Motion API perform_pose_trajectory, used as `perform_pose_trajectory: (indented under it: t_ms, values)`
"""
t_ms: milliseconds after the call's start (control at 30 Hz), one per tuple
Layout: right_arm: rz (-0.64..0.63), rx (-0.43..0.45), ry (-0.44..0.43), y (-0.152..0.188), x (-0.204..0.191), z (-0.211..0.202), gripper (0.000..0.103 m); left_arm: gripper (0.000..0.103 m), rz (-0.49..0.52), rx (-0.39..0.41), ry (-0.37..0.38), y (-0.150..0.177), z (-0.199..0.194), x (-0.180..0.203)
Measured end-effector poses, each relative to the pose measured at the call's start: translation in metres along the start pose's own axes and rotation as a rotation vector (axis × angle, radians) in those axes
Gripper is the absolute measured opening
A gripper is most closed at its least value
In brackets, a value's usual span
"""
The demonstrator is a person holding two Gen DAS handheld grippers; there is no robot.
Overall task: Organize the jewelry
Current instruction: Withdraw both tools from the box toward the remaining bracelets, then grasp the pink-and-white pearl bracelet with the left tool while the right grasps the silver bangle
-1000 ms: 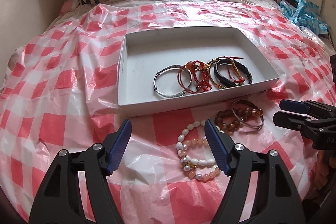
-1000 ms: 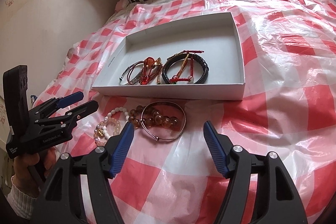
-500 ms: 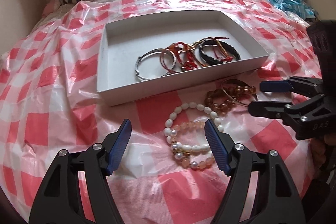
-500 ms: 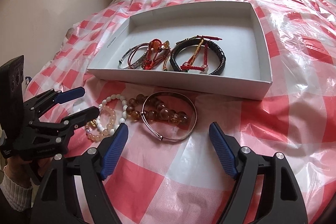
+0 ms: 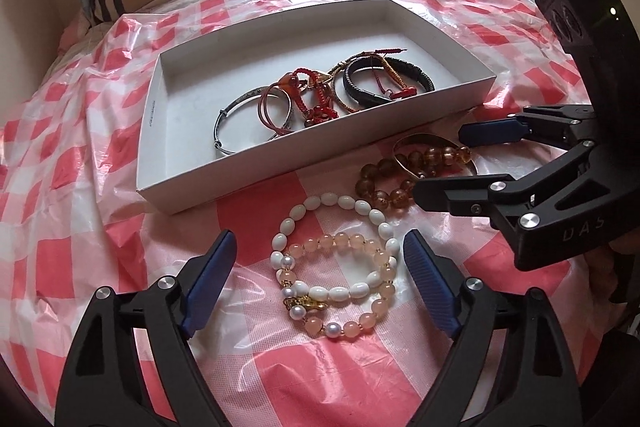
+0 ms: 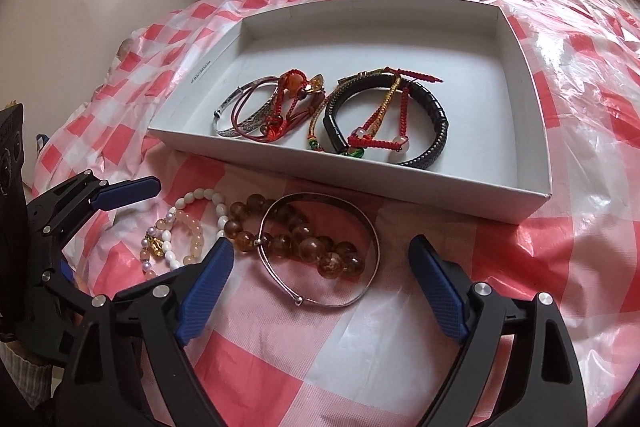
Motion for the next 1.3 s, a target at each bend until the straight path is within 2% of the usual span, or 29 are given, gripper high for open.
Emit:
perform_pose_trajectory:
  t_ms: [200, 233, 267, 333, 367, 433, 667, 733, 867, 900, 933, 967, 1033, 1100, 1300]
  values:
    - [-0.038, -0.003, 0.017, -0.002, -0.004, 0.005, 0.086, 0.082, -0.001, -0.028, 0.004, -0.003, 0.015, 0.0]
    - [-0.041, 0.001, 0.019, -0.002, -0.004, 0.005, 0.083, 0.079, -0.003, -0.03, 0.013, -0.003, 0.015, 0.0]
    - [-0.041, 0.005, 0.021, -0.002, -0.004, 0.005, 0.076, 0.074, -0.01, -0.028, 0.029, -0.003, 0.014, -0.001]
    - [-0.032, 0.015, 0.021, -0.001, -0.003, 0.003, 0.066, 0.056, -0.038, -0.026, 0.05, -0.004, 0.012, -0.004]
    - [-0.027, 0.02, 0.015, 0.0, -0.002, 0.003, 0.062, 0.053, -0.06, -0.025, 0.056, -0.004, 0.011, -0.008]
    - [-0.022, 0.022, 0.015, 0.0, -0.002, 0.002, 0.062, 0.045, -0.099, -0.028, 0.083, -0.004, 0.007, -0.013]
    - [-0.018, 0.03, 0.01, 0.002, -0.002, -0.001, 0.062, 0.046, -0.133, -0.051, 0.137, 0.011, -0.006, -0.025]
    - [-0.022, 0.023, 0.018, 0.003, -0.003, 0.001, 0.063, 0.051, -0.119, -0.057, 0.135, 0.014, -0.006, -0.024]
    - [-0.039, 0.015, 0.025, 0.003, -0.005, 0.003, 0.065, 0.052, -0.101, -0.044, 0.112, 0.016, -0.005, -0.021]
    - [-0.036, 0.021, 0.024, 0.003, -0.004, 0.003, 0.065, 0.05, -0.109, -0.039, 0.113, 0.017, -0.006, -0.022]
    - [-0.029, 0.028, 0.024, 0.004, -0.003, 0.002, 0.061, 0.041, -0.121, -0.034, 0.114, 0.017, -0.007, -0.024]
    - [-0.022, 0.037, 0.019, 0.004, -0.002, 0.0, 0.061, 0.037, -0.143, -0.034, 0.126, 0.017, -0.009, -0.027]
    - [-0.004, 0.055, 0.02, 0.006, 0.0, -0.004, 0.061, 0.021, -0.184, -0.036, 0.153, 0.017, -0.013, -0.034]
    - [0.016, 0.077, 0.022, 0.009, 0.001, -0.01, 0.061, 0.014, -0.21, -0.035, 0.169, 0.017, -0.019, -0.041]
    - [0.053, 0.112, 0.027, 0.024, 0.002, -0.029, 0.061, 0.013, -0.223, -0.022, 0.196, 0.021, -0.038, -0.047]
Point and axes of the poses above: each gripper's, at about its wrist camera, not at the fingertips, and z roughly the way its jaws point, x to its right, y to its underside, the point moved 5 cm from there along z, roughly the way its jaws point, and after that the axes turned 14 degrees about -z, right-handed, at the moved point
